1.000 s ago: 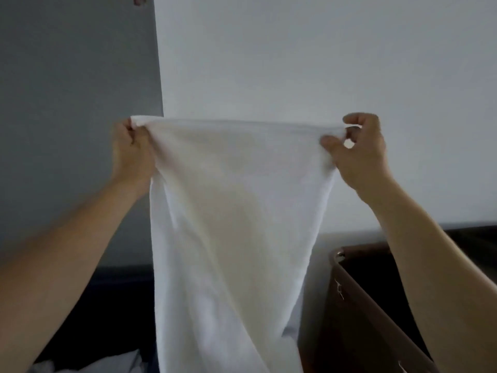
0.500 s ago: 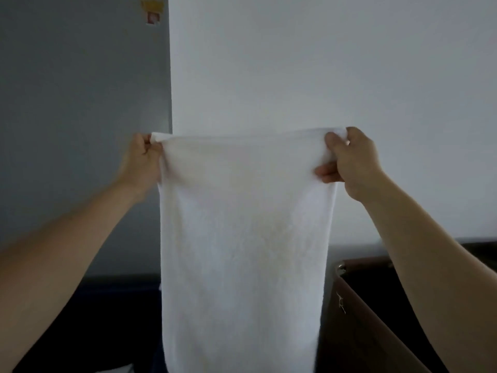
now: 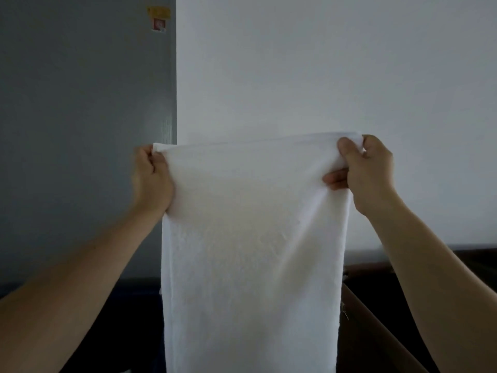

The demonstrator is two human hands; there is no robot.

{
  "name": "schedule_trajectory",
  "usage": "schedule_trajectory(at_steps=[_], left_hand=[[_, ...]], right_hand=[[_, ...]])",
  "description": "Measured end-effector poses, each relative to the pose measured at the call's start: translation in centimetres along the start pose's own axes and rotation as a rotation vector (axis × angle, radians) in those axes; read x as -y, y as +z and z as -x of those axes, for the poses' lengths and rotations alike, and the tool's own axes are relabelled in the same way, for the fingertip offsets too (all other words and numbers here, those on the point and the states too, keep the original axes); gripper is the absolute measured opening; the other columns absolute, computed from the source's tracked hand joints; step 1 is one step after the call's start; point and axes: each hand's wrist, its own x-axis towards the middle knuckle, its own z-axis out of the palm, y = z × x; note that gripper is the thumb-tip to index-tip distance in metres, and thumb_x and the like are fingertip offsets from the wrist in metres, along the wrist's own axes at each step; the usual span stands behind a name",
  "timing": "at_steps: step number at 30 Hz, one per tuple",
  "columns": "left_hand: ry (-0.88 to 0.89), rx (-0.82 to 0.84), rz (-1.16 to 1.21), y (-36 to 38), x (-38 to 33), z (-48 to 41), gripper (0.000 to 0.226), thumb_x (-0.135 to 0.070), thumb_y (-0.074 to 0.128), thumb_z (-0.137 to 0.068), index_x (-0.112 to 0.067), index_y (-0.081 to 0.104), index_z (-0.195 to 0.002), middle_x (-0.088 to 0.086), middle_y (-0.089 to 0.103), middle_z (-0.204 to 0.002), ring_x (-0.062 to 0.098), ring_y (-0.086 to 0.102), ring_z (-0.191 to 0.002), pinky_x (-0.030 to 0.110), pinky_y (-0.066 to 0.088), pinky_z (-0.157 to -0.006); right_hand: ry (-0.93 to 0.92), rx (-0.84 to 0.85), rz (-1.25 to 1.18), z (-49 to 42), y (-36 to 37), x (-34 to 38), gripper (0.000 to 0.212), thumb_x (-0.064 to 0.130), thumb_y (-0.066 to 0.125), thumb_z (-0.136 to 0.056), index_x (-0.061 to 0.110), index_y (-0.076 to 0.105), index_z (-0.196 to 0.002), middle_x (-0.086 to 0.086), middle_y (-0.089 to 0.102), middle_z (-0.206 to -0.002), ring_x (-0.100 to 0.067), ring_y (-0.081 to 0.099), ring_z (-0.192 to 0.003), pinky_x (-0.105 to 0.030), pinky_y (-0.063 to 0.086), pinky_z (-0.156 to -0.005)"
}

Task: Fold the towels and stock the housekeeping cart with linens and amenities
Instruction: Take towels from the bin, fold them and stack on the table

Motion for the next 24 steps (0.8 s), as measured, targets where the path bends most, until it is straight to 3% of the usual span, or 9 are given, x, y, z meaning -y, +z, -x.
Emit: schedule_trajectory(at_steps=[2, 4, 7, 9, 11, 13, 17, 21, 24], left_hand=[[0.021, -0.005, 0.026, 0.1, -0.2, 0.7, 0.015, -0.023, 0.041, -0.101, -0.013, 0.052, -0.096, -0.006, 0.047, -0.082, 0.001, 0.043, -0.067, 0.020, 0.031, -0.058], [-0.011, 0.012, 0.068, 0.1, -0.3, 1.2, 0.025, -0.030, 0.048, -0.090, -0.018, 0.042, -0.070, -0.007, 0.036, -0.063, 0.001, 0.033, -0.049, 0.020, 0.026, -0.045], [-0.175, 0.076, 0.116, 0.5, -0.2, 1.7, 0.032, -0.032, 0.057, -0.074, -0.018, 0.034, -0.058, -0.011, 0.033, -0.051, 0.003, 0.030, -0.046, 0.022, 0.024, -0.042], [-0.244, 0.146, 0.185, 0.7, 0.3, 1.8, 0.033, -0.028, 0.063, -0.072, -0.003, 0.044, -0.061, -0.002, 0.042, -0.058, 0.012, 0.040, -0.057, 0.029, 0.031, -0.052], [-0.270, 0.236, 0.288, 0.5, 0.9, 1.8, 0.038, -0.025, 0.068, -0.083, 0.011, 0.057, -0.082, 0.009, 0.053, -0.072, 0.019, 0.050, -0.068, 0.036, 0.040, -0.059], [-0.263, 0.303, 0.329, 0.0, 1.2, 1.7, 0.032, -0.027, 0.065, -0.094, 0.005, 0.064, -0.092, 0.004, 0.062, -0.077, 0.018, 0.057, -0.073, 0.034, 0.049, -0.063], [-0.237, 0.298, 0.305, -0.4, 1.5, 0.8, 0.017, -0.031, 0.062, -0.096, -0.020, 0.067, -0.084, -0.013, 0.067, -0.074, 0.004, 0.061, -0.064, 0.026, 0.054, -0.059], [-0.246, 0.426, 0.223, -1.3, 2.7, -0.1, 0.020, -0.034, 0.064, -0.093, -0.016, 0.069, -0.087, -0.001, 0.066, -0.079, 0.011, 0.057, -0.062, 0.023, 0.047, -0.054], [-0.268, 0.566, 0.090, -1.2, 4.7, 0.2, 0.017, -0.029, 0.064, -0.093, -0.014, 0.071, -0.091, -0.004, 0.071, -0.075, 0.005, 0.059, -0.056, 0.010, 0.040, -0.044]], right_hand=[[0.017, -0.004, -0.006, 0.3, -0.5, -0.4, 0.010, 0.030, 0.059, -0.096, 0.023, 0.057, -0.088, -0.006, 0.065, -0.070, -0.028, 0.065, -0.044, -0.030, 0.050, -0.039], [0.034, -0.015, -0.013, 0.5, -1.0, -1.0, 0.010, 0.030, 0.059, -0.096, 0.022, 0.057, -0.089, -0.007, 0.065, -0.072, -0.028, 0.065, -0.044, -0.030, 0.050, -0.040], [0.057, -0.012, -0.026, 0.5, -1.4, -1.9, 0.011, 0.029, 0.060, -0.096, 0.022, 0.057, -0.089, -0.009, 0.065, -0.075, -0.027, 0.065, -0.044, -0.030, 0.051, -0.040], [0.083, -0.007, -0.029, 0.4, -1.7, -2.6, 0.013, 0.029, 0.060, -0.096, 0.019, 0.057, -0.089, -0.009, 0.065, -0.077, -0.027, 0.066, -0.044, -0.030, 0.051, -0.040], [0.108, 0.001, -0.020, 0.4, -2.1, -3.1, 0.015, 0.029, 0.060, -0.097, 0.016, 0.056, -0.089, -0.009, 0.066, -0.077, -0.028, 0.066, -0.046, -0.031, 0.052, -0.041], [0.127, 0.007, -0.009, 0.3, -2.3, -3.4, 0.015, 0.028, 0.060, -0.097, 0.015, 0.057, -0.090, -0.010, 0.066, -0.075, -0.029, 0.067, -0.046, -0.031, 0.052, -0.041], [0.098, 0.035, -0.006, 0.0, -2.1, -3.5, 0.017, 0.029, 0.060, -0.096, 0.014, 0.056, -0.089, -0.008, 0.068, -0.070, -0.032, 0.069, -0.050, -0.032, 0.053, -0.043], [0.121, 0.047, 0.006, 0.0, -2.6, -5.3, 0.016, 0.031, 0.060, -0.095, 0.017, 0.057, -0.090, -0.005, 0.070, -0.066, -0.034, 0.069, -0.052, -0.033, 0.054, -0.044], [0.242, 0.095, 0.050, 0.1, -2.7, -8.0, 0.017, 0.028, 0.060, -0.097, 0.014, 0.056, -0.090, -0.014, 0.068, -0.081, -0.035, 0.070, -0.054, -0.034, 0.054, -0.045]])
